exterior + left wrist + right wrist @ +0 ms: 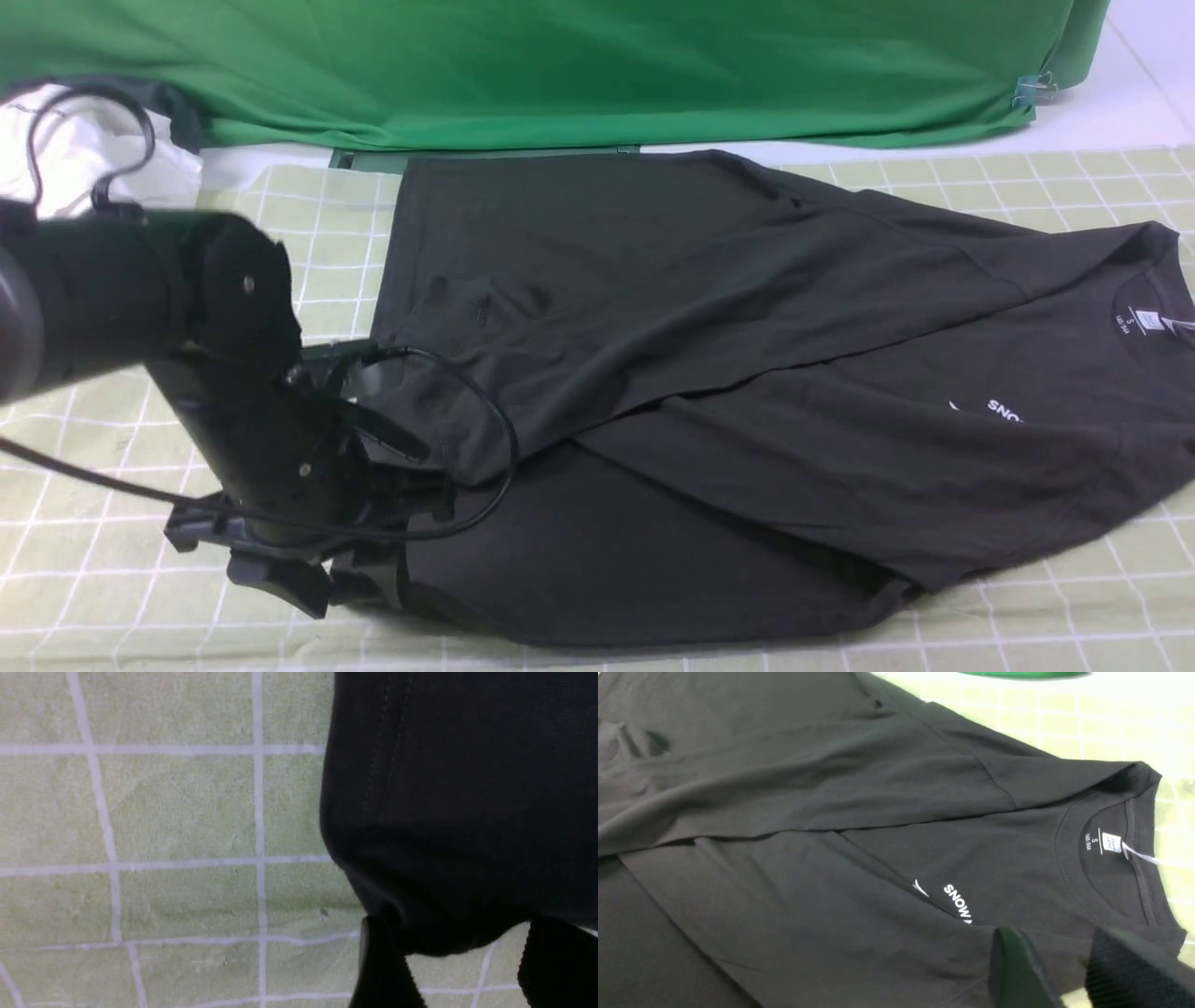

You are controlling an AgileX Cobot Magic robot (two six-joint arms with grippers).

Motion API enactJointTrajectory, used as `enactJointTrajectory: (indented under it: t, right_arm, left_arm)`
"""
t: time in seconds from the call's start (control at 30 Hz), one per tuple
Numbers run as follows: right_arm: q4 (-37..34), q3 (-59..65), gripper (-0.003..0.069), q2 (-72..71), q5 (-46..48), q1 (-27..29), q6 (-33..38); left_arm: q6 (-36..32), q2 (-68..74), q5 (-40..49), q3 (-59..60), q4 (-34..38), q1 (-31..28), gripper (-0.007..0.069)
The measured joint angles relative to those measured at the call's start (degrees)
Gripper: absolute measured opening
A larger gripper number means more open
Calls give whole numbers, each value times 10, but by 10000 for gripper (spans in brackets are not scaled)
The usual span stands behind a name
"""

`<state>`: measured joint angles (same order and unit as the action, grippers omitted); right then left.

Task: Fold a long-sleeved shirt over a green coffee tablecloth.
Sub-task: 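Grasp the near edge of the shirt at its hem and shoulder corners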

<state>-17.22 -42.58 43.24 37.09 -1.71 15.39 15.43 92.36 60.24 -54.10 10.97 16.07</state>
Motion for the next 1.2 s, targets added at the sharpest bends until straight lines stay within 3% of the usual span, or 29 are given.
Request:
enactJointTrajectory:
  t: [0.53,0.9,0.97,1.2]
  right_arm:
    - [0,0,237,0,0,0,0]
    - [0,0,237,0,0,0,0]
    - [0,0,237,0,0,0,0]
    - [0,0,237,0,0,0,0]
  left_arm:
    - [10,1,3,-5,-6,-1,382]
    - [37,-2,87,-55,-32,-12,382]
    - [42,-2,76,-33,-32,-12,382]
    - [50,-2,-86,96,-3,-12,382]
